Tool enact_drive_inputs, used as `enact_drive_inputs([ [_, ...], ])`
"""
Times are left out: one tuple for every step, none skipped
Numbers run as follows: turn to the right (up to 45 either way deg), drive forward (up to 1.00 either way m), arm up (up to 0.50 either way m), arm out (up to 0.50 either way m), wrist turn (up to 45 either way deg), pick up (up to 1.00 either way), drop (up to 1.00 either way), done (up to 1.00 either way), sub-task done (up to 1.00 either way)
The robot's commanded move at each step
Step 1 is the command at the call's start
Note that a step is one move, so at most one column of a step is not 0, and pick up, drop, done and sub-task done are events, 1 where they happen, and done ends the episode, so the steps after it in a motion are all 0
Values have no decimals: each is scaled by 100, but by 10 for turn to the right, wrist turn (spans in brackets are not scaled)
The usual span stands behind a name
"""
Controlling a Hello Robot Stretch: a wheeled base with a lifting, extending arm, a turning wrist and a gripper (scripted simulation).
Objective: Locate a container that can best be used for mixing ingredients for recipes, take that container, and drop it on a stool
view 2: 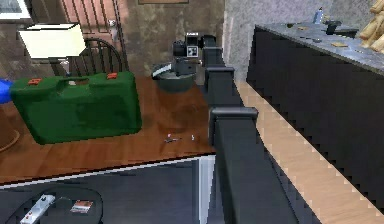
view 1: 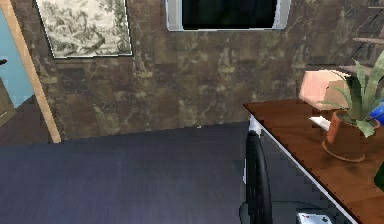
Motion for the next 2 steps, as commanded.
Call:
enact_drive_inputs([
  [0,0,0,0,-450,0,0,0,0],
  [0,0,0,0,-450,0,0,0,0],
])
